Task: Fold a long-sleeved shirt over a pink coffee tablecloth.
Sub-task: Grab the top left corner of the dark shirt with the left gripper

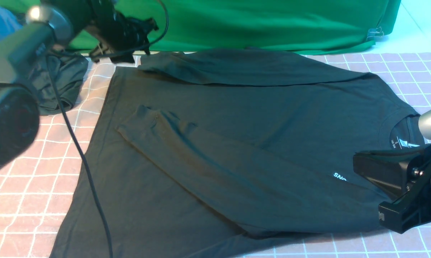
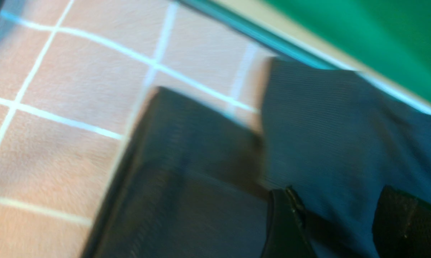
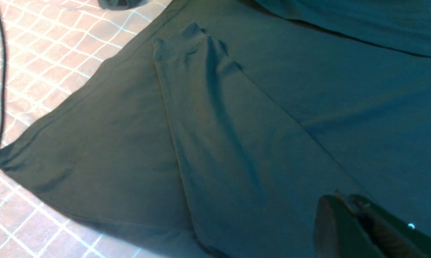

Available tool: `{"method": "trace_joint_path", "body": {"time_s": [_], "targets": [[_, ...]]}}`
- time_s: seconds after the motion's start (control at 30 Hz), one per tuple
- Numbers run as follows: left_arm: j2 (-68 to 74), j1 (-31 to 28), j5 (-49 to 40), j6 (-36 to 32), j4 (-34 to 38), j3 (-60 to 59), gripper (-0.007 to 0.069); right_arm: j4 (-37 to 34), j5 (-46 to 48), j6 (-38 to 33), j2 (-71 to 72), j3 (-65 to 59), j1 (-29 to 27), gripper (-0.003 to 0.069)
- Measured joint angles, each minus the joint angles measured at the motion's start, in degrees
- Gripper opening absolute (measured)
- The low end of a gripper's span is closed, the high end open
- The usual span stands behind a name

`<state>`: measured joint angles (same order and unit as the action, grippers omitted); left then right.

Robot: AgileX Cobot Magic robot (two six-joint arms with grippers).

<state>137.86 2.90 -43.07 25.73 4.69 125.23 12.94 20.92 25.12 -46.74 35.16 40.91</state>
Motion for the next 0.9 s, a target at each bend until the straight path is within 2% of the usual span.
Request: {"method": "trace_joint_path", "body": {"time_s": [0.53, 0.63, 0.67, 0.7, 0.77, 0.9], "targets": [[6.4, -0.7, 8.9, 3.0, 0.1, 1.3, 0.0351, 0.0, 0.4, 0.1, 0.0, 0.0, 0.0, 0.0055], [6.7, -0.7, 9.6, 3.5, 1.1, 1.3, 0.0274, 0.0, 0.5, 0.1, 0.0, 0.0, 0.0, 0.0057], [6.7, -0.7, 9.5, 3.5, 1.8, 1.3, 0.0201, 0.0, 0.6, 0.2, 0.0, 0.0, 0.0, 0.0057], [6.7, -0.7, 9.4, 3.5, 1.9, 1.3, 0.0189, 0.0, 0.7, 0.1, 0.0, 0.0, 0.0, 0.0057], [6.5, -0.7, 8.4, 3.1, 2.8, 1.3, 0.0065, 0.0, 1.0, 0.1, 0.0, 0.0, 0.0, 0.0057], [4.3, -0.7, 6.2, 2.1, 3.2, 1.3, 0.0031, 0.0, 1.6, 0.1, 0.0, 0.0, 0.0, 0.0059]]}}
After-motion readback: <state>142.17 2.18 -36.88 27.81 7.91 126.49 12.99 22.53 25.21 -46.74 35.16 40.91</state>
